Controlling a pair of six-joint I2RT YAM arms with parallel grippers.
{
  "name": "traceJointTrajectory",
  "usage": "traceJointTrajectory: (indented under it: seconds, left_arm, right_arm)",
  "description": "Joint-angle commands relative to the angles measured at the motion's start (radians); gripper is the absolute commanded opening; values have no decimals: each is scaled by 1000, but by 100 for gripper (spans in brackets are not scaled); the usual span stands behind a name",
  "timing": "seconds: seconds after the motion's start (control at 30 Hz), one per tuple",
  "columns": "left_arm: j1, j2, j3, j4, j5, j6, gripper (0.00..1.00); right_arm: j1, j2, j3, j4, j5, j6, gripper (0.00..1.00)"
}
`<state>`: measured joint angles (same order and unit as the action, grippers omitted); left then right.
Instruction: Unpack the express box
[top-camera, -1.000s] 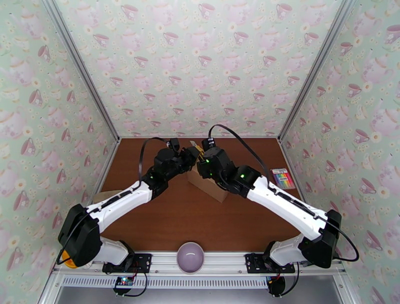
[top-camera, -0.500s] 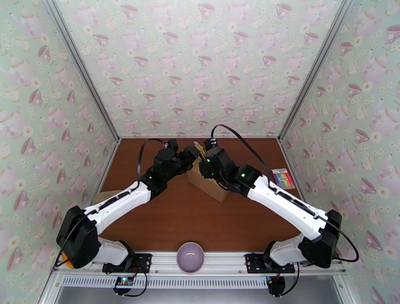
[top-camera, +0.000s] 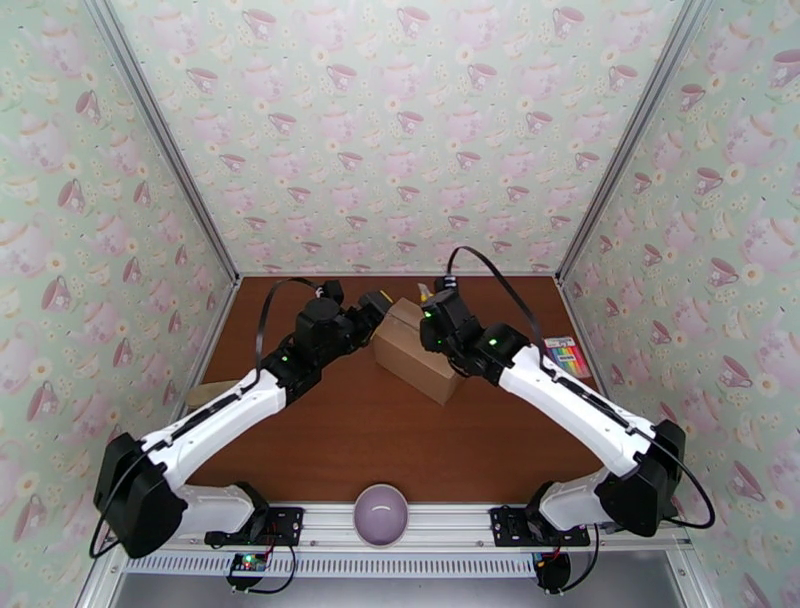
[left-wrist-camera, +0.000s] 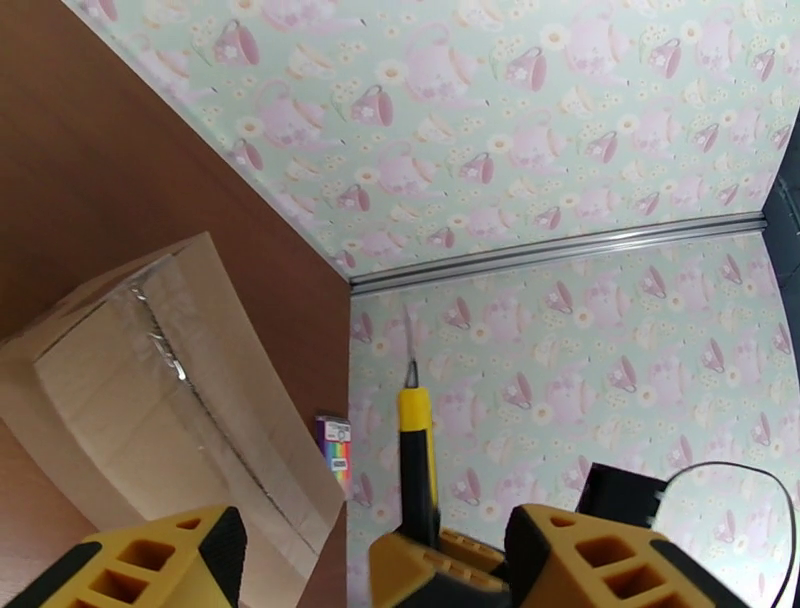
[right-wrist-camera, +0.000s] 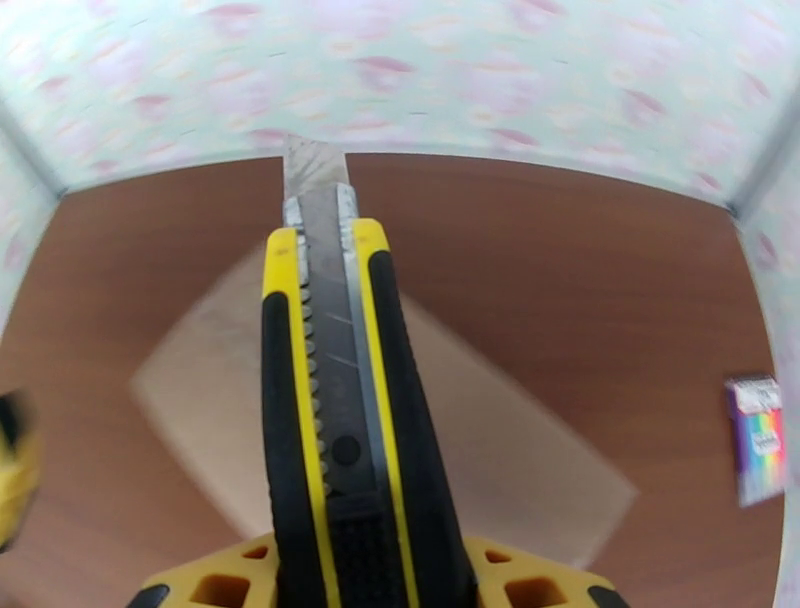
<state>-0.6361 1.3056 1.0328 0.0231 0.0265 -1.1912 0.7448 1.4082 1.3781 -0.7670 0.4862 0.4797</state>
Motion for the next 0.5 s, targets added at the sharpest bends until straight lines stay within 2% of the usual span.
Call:
traceJointTrajectory:
  seconds: [0.0, 0.17, 0.3, 0.47]
  left_arm:
    - [6, -27, -61, -109, -62, 61, 73]
    - [3, 9, -95, -115, -76, 69, 73]
    - [4, 66, -108, -95, -93, 58, 72]
    - [8, 117, -85, -97, -103, 88, 72]
  right_arm:
    - [-33, -63, -35, -51, 87, 23, 0]
    - [-161, -100, -148, -48, 106, 44, 0]
    - [-274, -120, -255, 32, 57, 79, 0]
    - [-359, -87, -308, 112, 48, 76, 0]
